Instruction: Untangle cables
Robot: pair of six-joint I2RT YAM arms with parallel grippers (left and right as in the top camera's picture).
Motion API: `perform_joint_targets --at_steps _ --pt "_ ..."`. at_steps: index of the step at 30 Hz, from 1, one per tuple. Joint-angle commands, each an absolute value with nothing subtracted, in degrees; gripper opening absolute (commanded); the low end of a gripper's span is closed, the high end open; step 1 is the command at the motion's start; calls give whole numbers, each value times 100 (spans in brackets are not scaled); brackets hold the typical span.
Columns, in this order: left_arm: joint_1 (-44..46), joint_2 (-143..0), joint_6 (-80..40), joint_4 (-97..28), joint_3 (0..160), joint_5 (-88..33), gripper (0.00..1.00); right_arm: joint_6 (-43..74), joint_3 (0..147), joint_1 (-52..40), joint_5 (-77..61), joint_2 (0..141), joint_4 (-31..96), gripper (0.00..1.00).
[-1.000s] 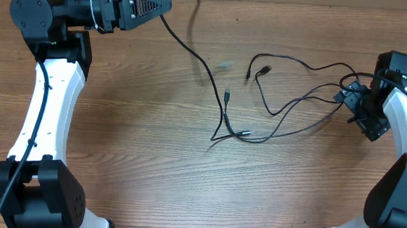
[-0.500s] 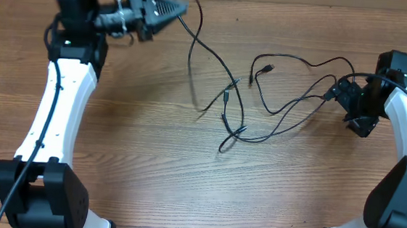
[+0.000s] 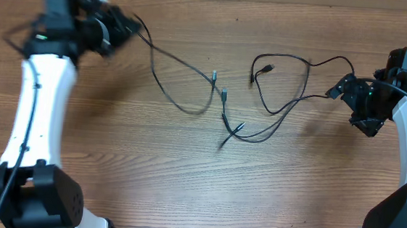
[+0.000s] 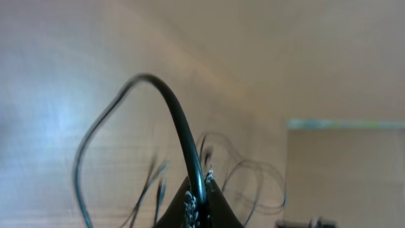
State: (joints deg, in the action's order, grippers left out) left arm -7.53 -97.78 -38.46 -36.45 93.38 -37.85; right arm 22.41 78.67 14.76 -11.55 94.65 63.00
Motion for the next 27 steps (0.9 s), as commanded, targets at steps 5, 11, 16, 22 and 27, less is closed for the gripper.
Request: perform_joint_targets --at_steps 5,11,16,22,27 --pt "-1341 -9609 -2567 -4307 12149 -2867 4 2200 7988 1385 -1098 9376 6263 100" --pt "-1361 -9609 -1695 -4436 13358 -1865 4 2202 7983 1382 -1100 9376 6276 100" --pt "-1358 -9629 -473 -4523 13439 -2576 4 2204 7983 1382 -1103 9376 6274 100" --pt "-1358 -9802 285 -5339 13430 -2633 7 2204 7983 1382 -1100 9376 6298 100" --pt "-1356 -9878 276 -5723 13430 -2600 4 2204 7983 1385 -1100 9376 6331 100"
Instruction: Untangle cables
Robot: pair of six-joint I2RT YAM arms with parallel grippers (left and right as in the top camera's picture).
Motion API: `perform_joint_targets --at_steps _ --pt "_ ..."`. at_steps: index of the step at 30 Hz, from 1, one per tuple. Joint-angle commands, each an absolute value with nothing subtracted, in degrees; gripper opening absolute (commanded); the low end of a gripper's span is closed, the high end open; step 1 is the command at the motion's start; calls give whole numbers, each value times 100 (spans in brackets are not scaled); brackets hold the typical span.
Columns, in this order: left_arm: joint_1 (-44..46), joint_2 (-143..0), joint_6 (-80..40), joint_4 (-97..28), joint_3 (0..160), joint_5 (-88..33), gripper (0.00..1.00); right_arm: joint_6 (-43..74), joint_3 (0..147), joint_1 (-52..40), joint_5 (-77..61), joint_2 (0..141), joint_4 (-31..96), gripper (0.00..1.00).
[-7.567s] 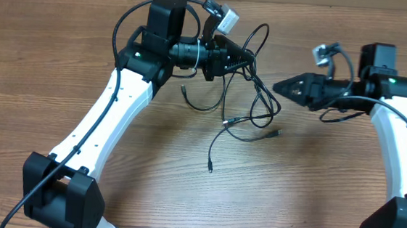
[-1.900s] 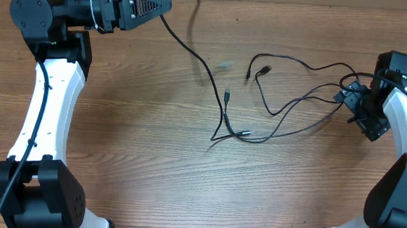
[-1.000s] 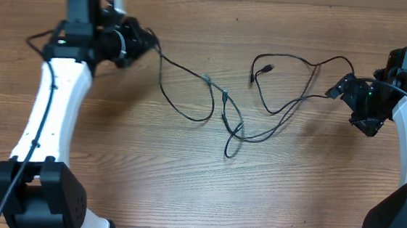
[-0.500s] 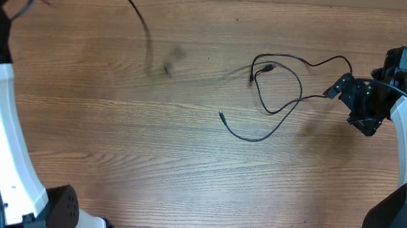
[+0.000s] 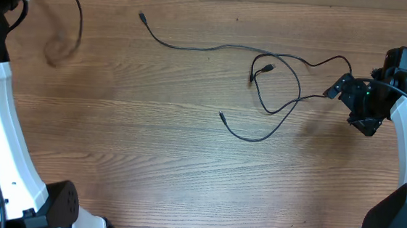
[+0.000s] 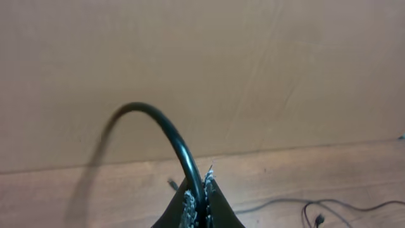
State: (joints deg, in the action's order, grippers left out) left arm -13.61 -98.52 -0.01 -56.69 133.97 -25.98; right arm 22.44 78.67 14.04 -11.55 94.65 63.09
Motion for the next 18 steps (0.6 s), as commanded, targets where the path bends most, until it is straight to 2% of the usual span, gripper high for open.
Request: perform_joint_targets --at_steps 1,18 --pt "-1350 -9878 279 -5758 13430 -2600 4 2204 7983 1382 -1100 9376 6337 100" --pt "-1347 -9889 252 -7081 13430 -2694 4 2263 7983 1385 -1100 9376 6333 100"
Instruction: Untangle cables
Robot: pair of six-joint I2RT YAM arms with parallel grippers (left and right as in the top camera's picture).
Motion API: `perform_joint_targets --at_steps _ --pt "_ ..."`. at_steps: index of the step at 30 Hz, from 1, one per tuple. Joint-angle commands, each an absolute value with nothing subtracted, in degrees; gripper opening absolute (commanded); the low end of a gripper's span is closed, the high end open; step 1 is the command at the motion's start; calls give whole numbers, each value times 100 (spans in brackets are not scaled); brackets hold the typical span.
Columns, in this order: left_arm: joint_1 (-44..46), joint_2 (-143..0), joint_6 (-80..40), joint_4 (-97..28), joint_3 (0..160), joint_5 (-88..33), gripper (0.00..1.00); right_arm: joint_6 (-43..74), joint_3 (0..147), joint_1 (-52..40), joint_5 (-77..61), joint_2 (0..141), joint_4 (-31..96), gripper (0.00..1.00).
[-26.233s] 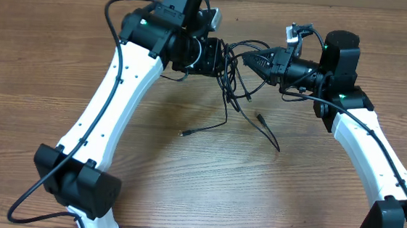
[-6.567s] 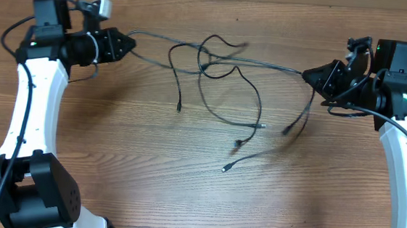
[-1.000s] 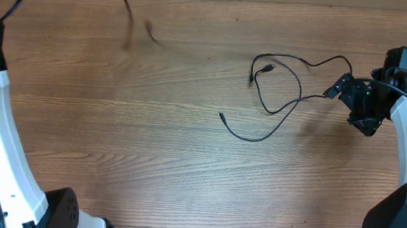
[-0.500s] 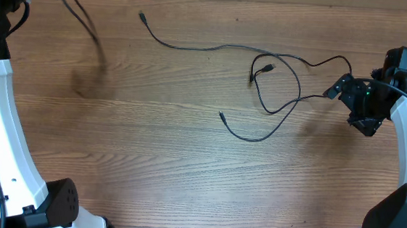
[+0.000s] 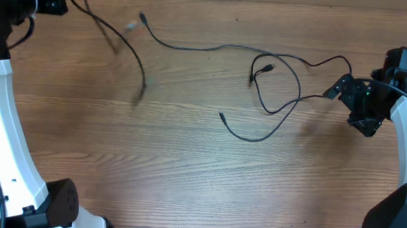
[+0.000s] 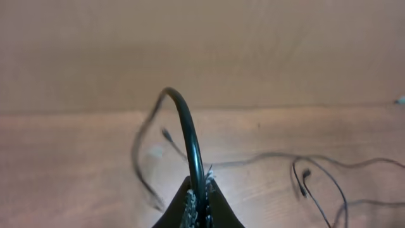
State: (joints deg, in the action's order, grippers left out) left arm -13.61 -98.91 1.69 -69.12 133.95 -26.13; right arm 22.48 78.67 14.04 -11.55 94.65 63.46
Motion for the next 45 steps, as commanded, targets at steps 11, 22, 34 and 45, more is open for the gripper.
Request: perform_joint_targets --at_steps 11,22,34,45 --pt "-1347 -9926 233 -8099 13417 -2969 4 2263 7983 1385 -1103 9376 6333 100" --pt "-1347 -10108 -1787 -7557 13413 -784 4 2263 7983 1385 -1100 9376 6333 100" --pt "-1671 -11437 -1673 -5231 13616 1345 4 2263 7983 1385 -1103 9376 6333 100" --pt "-2716 -11898 -1721 -2604 14352 32 4 2263 7983 1385 -1103 9376 6333 100"
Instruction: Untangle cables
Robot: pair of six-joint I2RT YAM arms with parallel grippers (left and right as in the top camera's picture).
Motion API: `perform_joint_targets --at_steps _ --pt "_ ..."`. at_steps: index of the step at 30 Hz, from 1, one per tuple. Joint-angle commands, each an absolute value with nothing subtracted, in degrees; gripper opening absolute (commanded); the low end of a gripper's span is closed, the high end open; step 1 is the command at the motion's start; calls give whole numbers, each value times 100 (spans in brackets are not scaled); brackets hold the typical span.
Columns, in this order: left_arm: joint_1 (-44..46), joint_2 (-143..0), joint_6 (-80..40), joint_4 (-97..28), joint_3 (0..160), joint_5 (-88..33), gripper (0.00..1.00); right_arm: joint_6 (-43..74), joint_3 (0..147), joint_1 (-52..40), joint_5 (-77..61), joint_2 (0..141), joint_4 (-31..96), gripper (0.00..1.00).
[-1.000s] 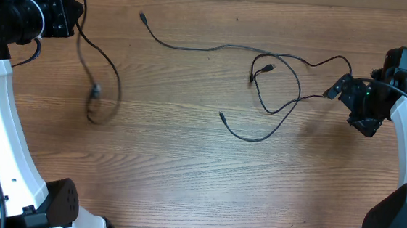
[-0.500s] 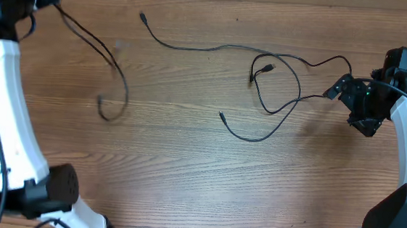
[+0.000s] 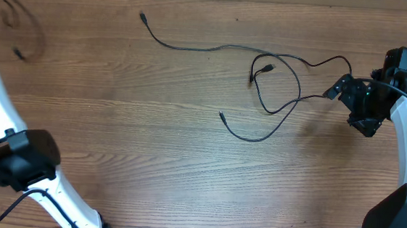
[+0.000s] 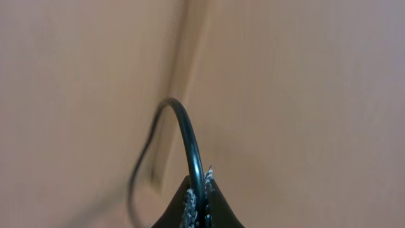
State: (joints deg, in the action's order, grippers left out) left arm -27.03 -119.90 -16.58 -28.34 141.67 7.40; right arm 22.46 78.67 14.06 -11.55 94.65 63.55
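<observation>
In the left wrist view my left gripper is shut on a thin black cable, which arches up out of the jaws and drops to the left. Overhead, the left gripper itself is past the top-left edge. Only the blurred pulled-out cable shows there, its free end near the left edge. My right gripper sits at the right, shut on one end of the remaining black cabling. That cabling loops over the table's middle, with a long strand running to the upper left.
The wooden table fills the overhead view. My left arm's white link crosses the left edge, and its base stands at the lower left. The right arm runs down the right edge.
The left arm has swung further left, and its gripper has left the overhead view. The held cable, which dangled over the table's upper left, now hangs at the far left edge. The right arm is unchanged.
At first my left gripper held its cable at the upper left while the cable still crossed the other cabling mid-table. Then the cable was clear of that cabling and lifted at the top-left corner. It stayed in the jaws and now hangs far left. My right gripper held still throughout.
</observation>
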Motion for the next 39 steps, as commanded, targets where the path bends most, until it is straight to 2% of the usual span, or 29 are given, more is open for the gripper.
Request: perform_joint_targets --at_steps 1,11,17,30,33,35,36,37,38,39 --pt "-2720 -11979 -1723 -2600 14350 -56 4 2263 7983 1385 -1103 9376 6333 100" --pt "-2576 -13823 -1752 -3765 14346 -491 4 2263 7983 1385 -1100 9376 6333 100" --pt "-2626 -14658 -2443 -4438 14346 -541 4 2263 7983 1385 -1103 9376 6333 100" --pt "-3256 -14892 -3238 -4600 14525 137 4 2263 7983 1385 -1103 9376 6333 100" --pt "-3452 -14892 -3236 -4453 14733 -248 4 2263 7983 1385 -1100 9376 6333 100" --pt "-3566 -14892 -3236 -4254 14868 -945 4 2263 7983 1385 -1100 9376 6333 100" --pt "-3607 -14892 -3238 -4156 14921 -1354 6 2263 7983 1385 -1100 9376 6333 100" --pt "-3629 -14892 -3238 -4088 14942 -1669 15 2263 7983 1385 -1100 9376 6333 100" --pt "-3640 -14892 -3238 -3990 14947 -2053 32 2263 7983 1385 -1100 9376 6333 100" --pt "-3640 -14892 -3238 -3938 14947 -2353 53 2263 7983 1385 -1100 9376 6333 100"
